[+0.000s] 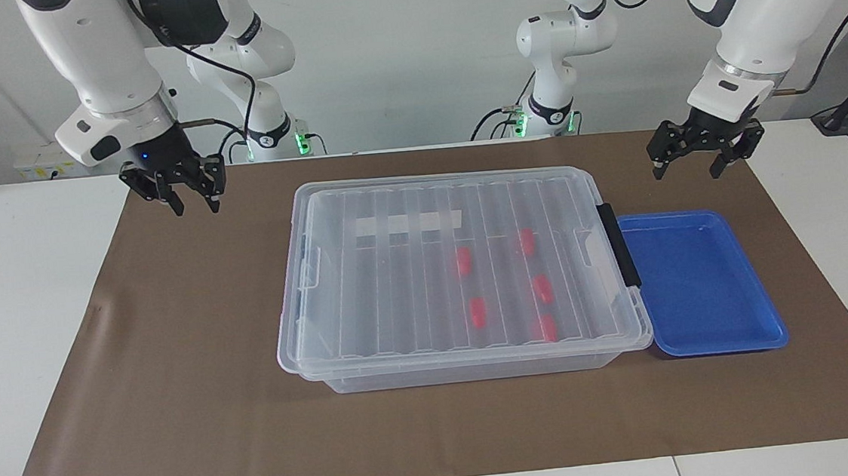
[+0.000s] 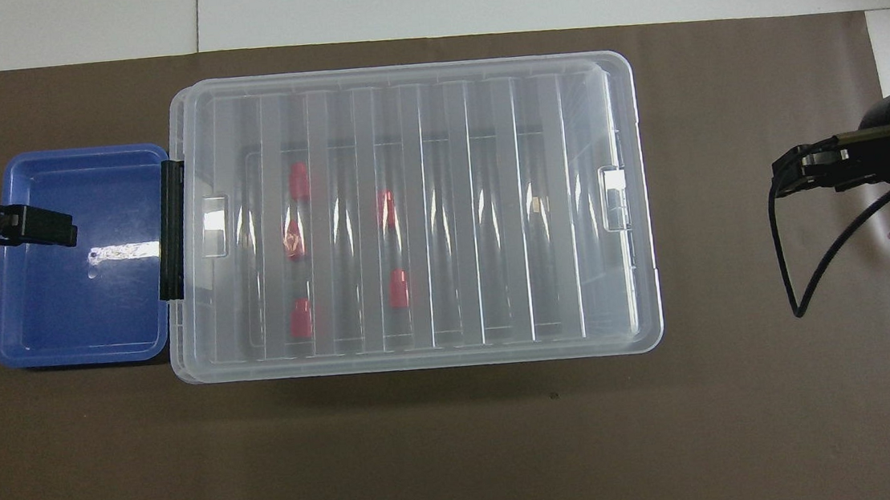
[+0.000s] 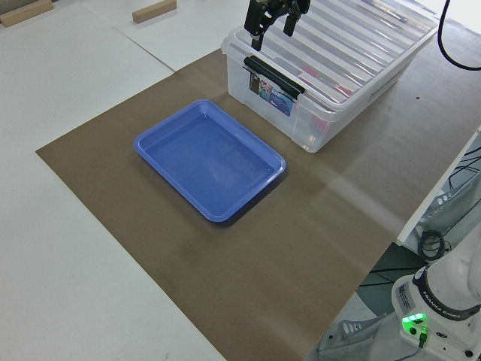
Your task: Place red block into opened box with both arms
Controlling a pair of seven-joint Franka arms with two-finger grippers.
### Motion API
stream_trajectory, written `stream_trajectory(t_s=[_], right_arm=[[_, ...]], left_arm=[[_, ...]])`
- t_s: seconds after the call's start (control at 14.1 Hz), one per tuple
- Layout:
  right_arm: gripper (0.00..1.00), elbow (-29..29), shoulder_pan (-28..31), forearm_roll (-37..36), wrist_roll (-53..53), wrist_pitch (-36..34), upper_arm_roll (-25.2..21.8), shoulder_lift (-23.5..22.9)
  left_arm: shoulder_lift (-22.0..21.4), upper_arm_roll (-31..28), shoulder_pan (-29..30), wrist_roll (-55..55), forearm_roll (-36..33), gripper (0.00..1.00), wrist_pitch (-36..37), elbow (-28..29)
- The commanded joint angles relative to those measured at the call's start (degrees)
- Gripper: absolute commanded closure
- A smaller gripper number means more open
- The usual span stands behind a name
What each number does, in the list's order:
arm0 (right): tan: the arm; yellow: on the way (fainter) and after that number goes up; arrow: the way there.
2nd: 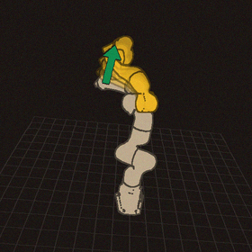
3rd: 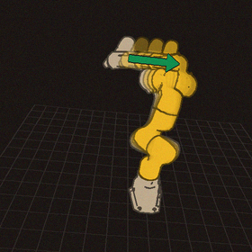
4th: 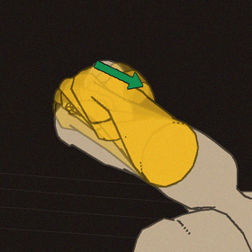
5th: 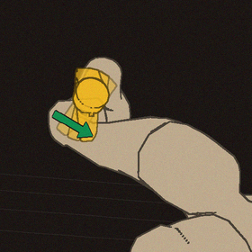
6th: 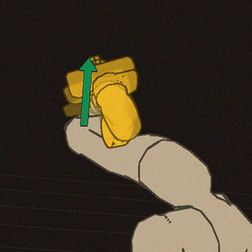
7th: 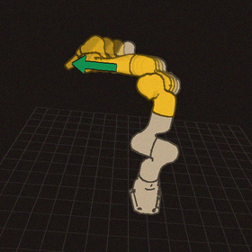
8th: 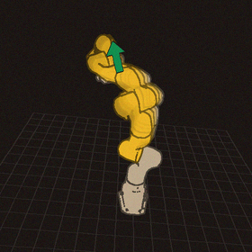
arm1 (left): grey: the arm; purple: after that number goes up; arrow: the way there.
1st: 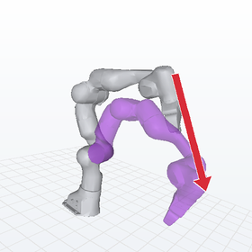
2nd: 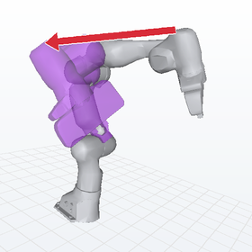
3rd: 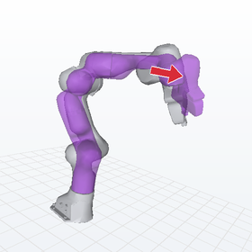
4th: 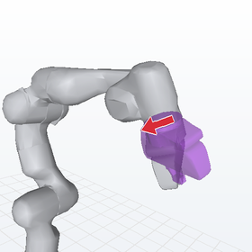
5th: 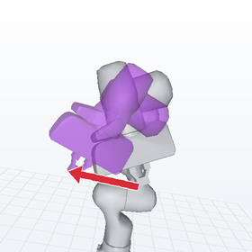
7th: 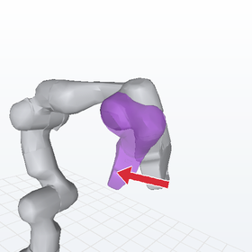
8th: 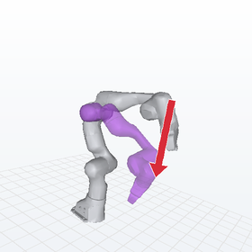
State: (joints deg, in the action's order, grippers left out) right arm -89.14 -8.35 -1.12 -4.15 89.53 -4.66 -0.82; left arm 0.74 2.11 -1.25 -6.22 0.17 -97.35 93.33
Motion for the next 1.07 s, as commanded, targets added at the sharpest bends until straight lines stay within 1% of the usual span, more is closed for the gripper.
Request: stream_trajectory(t_s=[0.0, 0.14, 0.28, 0.57, 1.0], right_arm=[[0.0, -0.07, 1.58, 0.5, -1.03, -1.37, 0.35, 0.47], [0.0, -1.21, 2.37, 2.07, -0.95, -2.15, 0.35, 1.43], [0.0, -1.12, 2.37, 2.08, -0.42, -3.57, 0.35, 1.52], [0.0, -0.95, 2.29, 1.03, -0.15, -2.08, 0.53, 1.35], [0.0, -0.95, 2.29, 1.03, -0.5, -2.16, 0.44, 1.43]], left_arm=[[-0.65, -0.26, -0.42, 0.68, -1.05, 0.0, -1.0, 1.06], [-0.74, -0.17, -0.42, 0.68, -1.05, 0.0, -1.0, 1.06], [-0.65, -0.26, -0.42, 0.68, -1.05, 0.0, -1.0, 1.06], [-0.65, -0.26, -0.42, 0.68, -1.05, 0.0, -1.09, 1.06], [-0.65, -0.17, -0.51, 1.03, -1.05, 0.0, -1.09, 1.15]])
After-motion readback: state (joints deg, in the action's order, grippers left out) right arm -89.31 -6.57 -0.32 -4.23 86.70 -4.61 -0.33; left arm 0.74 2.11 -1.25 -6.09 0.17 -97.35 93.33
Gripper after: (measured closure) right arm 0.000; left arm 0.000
